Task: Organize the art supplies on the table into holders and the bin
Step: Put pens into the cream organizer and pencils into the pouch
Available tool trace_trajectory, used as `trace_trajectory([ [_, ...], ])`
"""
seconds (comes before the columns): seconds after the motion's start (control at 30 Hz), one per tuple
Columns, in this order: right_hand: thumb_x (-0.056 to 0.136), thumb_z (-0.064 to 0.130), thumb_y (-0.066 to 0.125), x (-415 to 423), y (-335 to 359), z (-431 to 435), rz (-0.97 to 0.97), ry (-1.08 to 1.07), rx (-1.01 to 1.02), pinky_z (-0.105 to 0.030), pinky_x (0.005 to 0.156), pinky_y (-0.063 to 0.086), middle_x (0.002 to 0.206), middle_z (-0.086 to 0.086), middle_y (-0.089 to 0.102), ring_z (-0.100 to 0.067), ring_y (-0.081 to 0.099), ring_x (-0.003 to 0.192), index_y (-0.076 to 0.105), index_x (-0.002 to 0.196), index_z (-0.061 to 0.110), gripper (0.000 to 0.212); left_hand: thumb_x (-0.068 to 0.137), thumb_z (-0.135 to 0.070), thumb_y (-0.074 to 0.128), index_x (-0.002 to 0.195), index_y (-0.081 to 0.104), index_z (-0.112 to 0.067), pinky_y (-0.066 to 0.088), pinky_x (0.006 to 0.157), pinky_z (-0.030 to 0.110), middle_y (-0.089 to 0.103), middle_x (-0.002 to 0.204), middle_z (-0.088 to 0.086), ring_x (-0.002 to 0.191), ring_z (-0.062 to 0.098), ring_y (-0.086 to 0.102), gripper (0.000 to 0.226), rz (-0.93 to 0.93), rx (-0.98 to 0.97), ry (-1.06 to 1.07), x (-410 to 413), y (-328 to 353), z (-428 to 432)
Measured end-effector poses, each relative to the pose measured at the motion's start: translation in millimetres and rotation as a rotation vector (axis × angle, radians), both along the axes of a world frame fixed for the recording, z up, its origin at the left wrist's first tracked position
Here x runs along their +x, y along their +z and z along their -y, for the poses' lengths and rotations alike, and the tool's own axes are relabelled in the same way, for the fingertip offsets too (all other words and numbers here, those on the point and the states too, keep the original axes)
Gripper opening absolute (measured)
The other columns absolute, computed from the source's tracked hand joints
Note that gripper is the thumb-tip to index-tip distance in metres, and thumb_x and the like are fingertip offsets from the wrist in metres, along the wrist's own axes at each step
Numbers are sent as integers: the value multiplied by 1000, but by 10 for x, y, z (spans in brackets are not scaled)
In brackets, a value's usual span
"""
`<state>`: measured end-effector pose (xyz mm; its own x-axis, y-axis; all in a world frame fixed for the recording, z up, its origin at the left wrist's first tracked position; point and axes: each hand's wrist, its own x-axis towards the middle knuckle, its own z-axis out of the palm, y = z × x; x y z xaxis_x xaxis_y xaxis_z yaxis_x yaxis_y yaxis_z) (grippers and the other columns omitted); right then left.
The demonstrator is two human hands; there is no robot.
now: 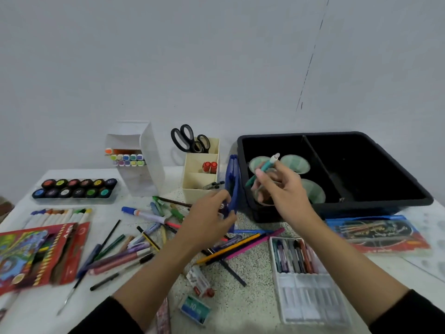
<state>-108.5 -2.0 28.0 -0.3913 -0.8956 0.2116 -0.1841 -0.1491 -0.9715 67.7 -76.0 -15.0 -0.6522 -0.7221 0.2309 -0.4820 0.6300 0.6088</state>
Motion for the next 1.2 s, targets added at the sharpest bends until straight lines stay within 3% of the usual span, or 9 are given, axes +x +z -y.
trace_trajectory([
  [0.17,105,19,51,113,81,91,52,37,-61,-35,55,36,65,-4,52,-23,41,58,58,104,1,20,90,-12,64,106,66,-24,53,75,27,67,93,-9,82,7,63,20,-88,-9,64,515,338,73],
  [0.27,105,21,48,242,85,161,83,76,-67,-23,54,38,66,-5,53,-18,43,57,59,102,3,21,83,-1,68,94,70,-26,52,76,22,69,87,-14,83,9,66,27,-98,-16,76,877,523,123],
  [0.43,104,26,47,574,-24,252,123,191,11,-28,62,46,70,-5,63,-22,55,66,59,108,-1,30,76,8,71,84,71,-30,57,78,21,70,88,-15,86,12,68,39,-68,16,148,1493,523,306],
  [0.6,102,29,47,1002,-146,269,67,272,77,-27,71,49,74,-10,67,-19,62,70,58,102,-4,35,86,-19,75,88,79,-33,57,77,25,73,84,-22,83,4,68,14,42,84,165,1902,338,454],
  [0.77,102,37,44,1316,-187,272,-103,248,70,-44,81,50,74,0,64,-23,61,74,61,101,9,32,88,-34,72,88,80,-35,49,73,21,70,81,-22,85,-6,62,8,92,85,209,1966,120,457],
  [0.9,102,42,39,1502,-145,295,-151,167,40,-41,80,49,75,6,58,-25,59,78,60,108,18,33,92,-23,67,118,72,-32,40,75,12,65,109,-20,90,-8,55,28,92,184,169,1940,82,462],
  [0.97,102,44,38,1576,-137,328,-147,134,28,-42,77,50,75,7,59,-22,59,76,60,109,19,33,95,-21,63,131,63,-31,36,76,1,61,120,-20,92,-20,51,37,105,251,98,1904,126,468],
  [1.03,103,45,38,1632,-165,367,-245,107,41,-42,71,50,75,4,61,-20,60,73,59,106,17,35,96,-19,61,138,56,-31,34,73,-5,59,118,-21,88,-31,46,44,102,302,56,1882,136,474],
  [1.2,107,40,36,1734,-282,423,-876,148,180,-38,67,43,88,7,56,-17,55,76,49,103,21,24,94,-16,59,140,54,-38,41,75,0,57,107,-32,91,-21,53,51,75,383,51,1925,127,496],
])
